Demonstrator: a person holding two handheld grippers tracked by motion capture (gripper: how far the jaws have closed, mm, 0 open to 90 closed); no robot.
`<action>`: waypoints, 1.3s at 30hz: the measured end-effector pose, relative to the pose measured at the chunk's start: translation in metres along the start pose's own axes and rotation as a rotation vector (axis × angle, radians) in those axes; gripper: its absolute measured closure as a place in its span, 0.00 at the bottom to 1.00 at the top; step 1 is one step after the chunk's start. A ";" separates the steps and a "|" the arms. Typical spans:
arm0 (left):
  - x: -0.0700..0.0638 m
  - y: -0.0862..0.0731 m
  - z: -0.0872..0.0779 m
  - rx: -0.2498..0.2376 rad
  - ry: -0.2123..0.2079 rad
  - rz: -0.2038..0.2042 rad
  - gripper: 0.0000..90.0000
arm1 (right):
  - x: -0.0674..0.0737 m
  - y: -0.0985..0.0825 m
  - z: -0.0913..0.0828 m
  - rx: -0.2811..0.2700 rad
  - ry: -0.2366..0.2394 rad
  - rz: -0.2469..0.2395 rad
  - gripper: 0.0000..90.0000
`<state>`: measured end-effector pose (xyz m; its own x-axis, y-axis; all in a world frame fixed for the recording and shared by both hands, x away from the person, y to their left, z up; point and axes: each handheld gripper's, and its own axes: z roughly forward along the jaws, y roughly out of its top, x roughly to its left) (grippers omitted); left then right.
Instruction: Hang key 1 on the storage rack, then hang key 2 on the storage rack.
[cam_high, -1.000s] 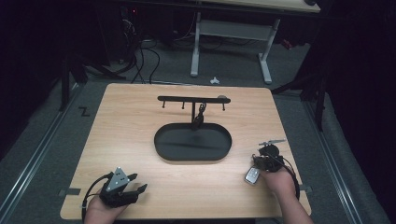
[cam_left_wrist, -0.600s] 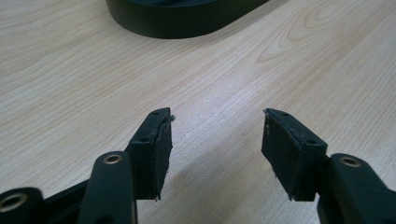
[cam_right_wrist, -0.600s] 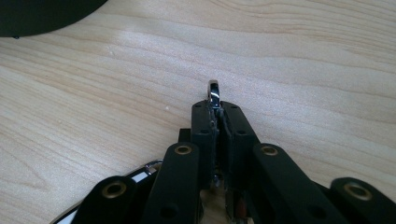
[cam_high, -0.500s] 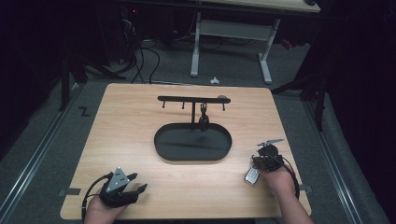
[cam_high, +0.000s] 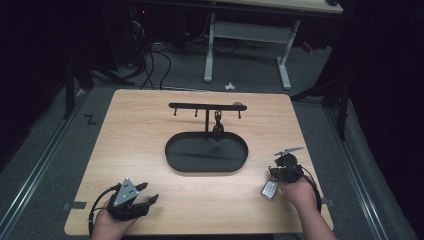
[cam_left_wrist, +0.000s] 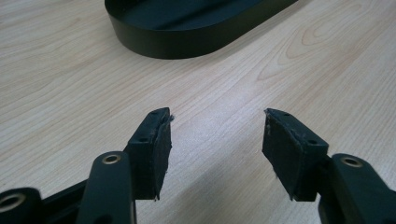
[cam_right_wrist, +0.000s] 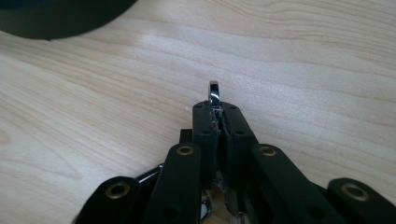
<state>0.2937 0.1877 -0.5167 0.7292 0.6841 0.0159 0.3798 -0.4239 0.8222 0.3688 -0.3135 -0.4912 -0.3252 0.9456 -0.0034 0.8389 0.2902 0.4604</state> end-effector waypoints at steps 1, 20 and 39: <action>0.000 0.001 0.000 0.000 -0.003 0.000 0.47 | 0.000 0.000 -0.002 -0.002 0.008 0.007 0.96; -0.003 0.013 0.014 -0.018 -0.025 0.029 0.47 | 0.006 0.019 -0.056 -0.058 0.072 -0.003 0.96; -0.003 0.015 0.022 -0.008 -0.037 0.044 0.48 | 0.028 0.042 -0.081 -0.117 0.104 -0.064 0.96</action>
<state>0.3098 0.1660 -0.5167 0.7654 0.6428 0.0310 0.3425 -0.4478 0.8259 0.3594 -0.2867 -0.3997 -0.4248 0.9038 0.0527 0.7604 0.3246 0.5625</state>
